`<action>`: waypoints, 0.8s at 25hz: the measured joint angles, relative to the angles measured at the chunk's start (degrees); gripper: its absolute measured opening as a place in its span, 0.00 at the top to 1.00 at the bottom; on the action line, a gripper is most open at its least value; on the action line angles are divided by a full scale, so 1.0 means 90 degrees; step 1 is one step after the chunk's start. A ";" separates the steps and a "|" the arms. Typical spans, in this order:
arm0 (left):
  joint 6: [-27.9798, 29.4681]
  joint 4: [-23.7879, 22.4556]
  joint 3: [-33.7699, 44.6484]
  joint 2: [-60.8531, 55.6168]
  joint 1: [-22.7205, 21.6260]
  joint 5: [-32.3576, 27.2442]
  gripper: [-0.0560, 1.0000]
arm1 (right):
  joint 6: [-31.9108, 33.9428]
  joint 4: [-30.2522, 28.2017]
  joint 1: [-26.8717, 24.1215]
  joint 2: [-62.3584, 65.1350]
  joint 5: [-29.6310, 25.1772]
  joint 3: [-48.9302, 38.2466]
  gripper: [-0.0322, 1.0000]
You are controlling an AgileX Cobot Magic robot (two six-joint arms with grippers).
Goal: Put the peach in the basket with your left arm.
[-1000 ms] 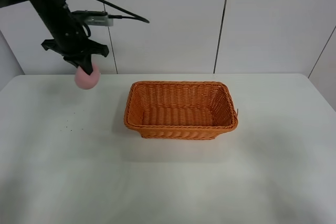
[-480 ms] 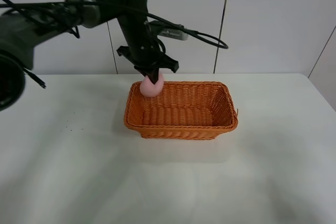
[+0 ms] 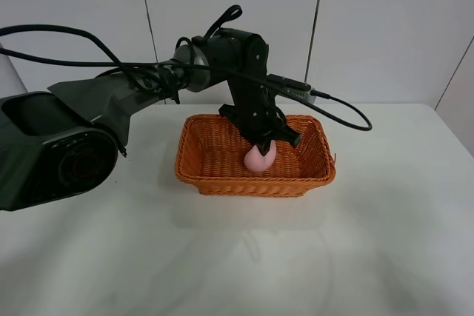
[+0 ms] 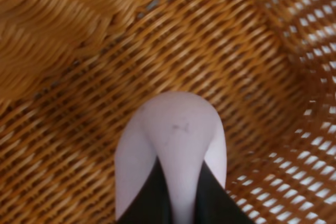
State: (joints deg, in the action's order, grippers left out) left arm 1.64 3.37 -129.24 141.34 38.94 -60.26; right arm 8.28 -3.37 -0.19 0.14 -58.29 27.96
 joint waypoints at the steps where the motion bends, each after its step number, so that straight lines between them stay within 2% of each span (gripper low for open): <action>1: 0.0000 -0.0036 0.0000 0.0039 -0.0006 0.0000 0.83 | 0.0000 0.0000 0.0000 0.0000 0.0000 0.0000 0.30; 2: 0.0000 -0.0058 0.0000 0.0054 -0.0012 0.0000 0.82 | 0.0000 0.0000 0.0000 0.0000 0.0000 0.0000 0.30; 4: -0.0006 -0.0102 0.0000 0.0054 -0.0032 0.0000 0.71 | 0.0000 0.0000 0.0000 0.0000 0.0000 0.0000 0.30; 8: 0.0000 -0.0076 0.0000 0.0054 -0.0032 -0.0032 0.28 | 0.0000 0.0000 0.0000 0.0000 0.0000 0.0000 0.30; 10: 0.0000 -0.0075 0.0000 0.0054 -0.0046 -0.0155 0.17 | 0.0000 0.0000 0.0000 0.0000 0.0000 0.0000 0.30; 13: 0.0000 -0.0063 0.0000 0.0038 -0.0112 -0.0384 0.12 | 0.0000 0.0000 0.0000 0.0000 0.0000 0.0000 0.30; 17: -0.0007 -0.0065 0.0000 -0.0350 -0.0356 -0.0744 0.10 | 0.0000 0.0000 0.0000 0.0000 0.0000 0.0000 0.30; 20: -0.0014 -0.0059 -0.0022 -0.0782 -0.0613 -0.0751 0.10 | 0.0000 0.0000 0.0000 0.0000 0.0000 0.0000 0.30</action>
State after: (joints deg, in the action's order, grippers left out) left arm 1.51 2.84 -129.43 134.30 33.43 -67.02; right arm 8.28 -3.37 -0.19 0.14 -58.29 27.96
